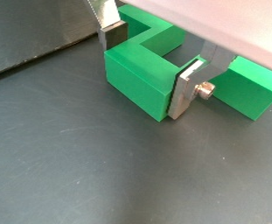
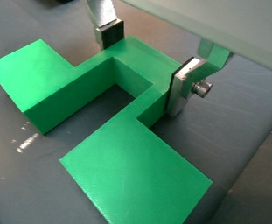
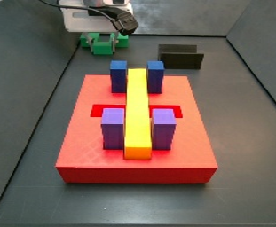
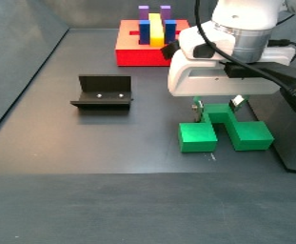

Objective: Pick up the green object. Move up. Place the green object on the fixture. Regrasp the green object. Move to above the board. Insert the green object.
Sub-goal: Move up, then place the green object on the fixture.

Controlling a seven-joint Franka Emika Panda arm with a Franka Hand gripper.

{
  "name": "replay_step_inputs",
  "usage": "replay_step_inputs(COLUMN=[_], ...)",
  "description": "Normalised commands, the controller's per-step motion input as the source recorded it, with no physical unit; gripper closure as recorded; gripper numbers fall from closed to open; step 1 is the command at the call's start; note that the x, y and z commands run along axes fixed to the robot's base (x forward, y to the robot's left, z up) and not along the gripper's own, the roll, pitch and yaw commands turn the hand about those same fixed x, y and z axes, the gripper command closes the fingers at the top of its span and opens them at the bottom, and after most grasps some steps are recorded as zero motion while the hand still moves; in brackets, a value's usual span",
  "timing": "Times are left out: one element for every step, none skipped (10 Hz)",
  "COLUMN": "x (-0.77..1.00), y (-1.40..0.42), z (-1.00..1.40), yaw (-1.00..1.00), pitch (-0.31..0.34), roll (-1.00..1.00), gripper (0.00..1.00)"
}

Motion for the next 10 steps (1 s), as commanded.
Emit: replay_step_inputs(x=[-0.01, -0.07, -0.05, 0.0, 0.0, -0.03, 0.0, 0.0, -0.06, 0.33], y=[-0.02, -0.02, 0.0, 0.0, 0.0, 0.0, 0.0, 0.0, 0.0, 0.0], z=[0.82, 0.61, 0.32, -0.1, -0.11, -0.1, -0.1, -0.08, 0.0, 0.0], yaw=[0.0, 0.0, 0.0, 0.0, 0.0, 0.0, 0.0, 0.0, 0.0, 0.0], pitch=[0.006, 0.034, 0.023, 0.029, 0.031, 0.0, 0.026, 0.0, -0.02, -0.046], roll=[0.0, 0.01, 0.05, -0.02, -0.02, -0.02, -0.02, -0.01, 0.0, 0.0], gripper=[1.0, 1.0, 1.0, 1.0, 1.0, 1.0, 1.0, 1.0, 1.0, 1.0])
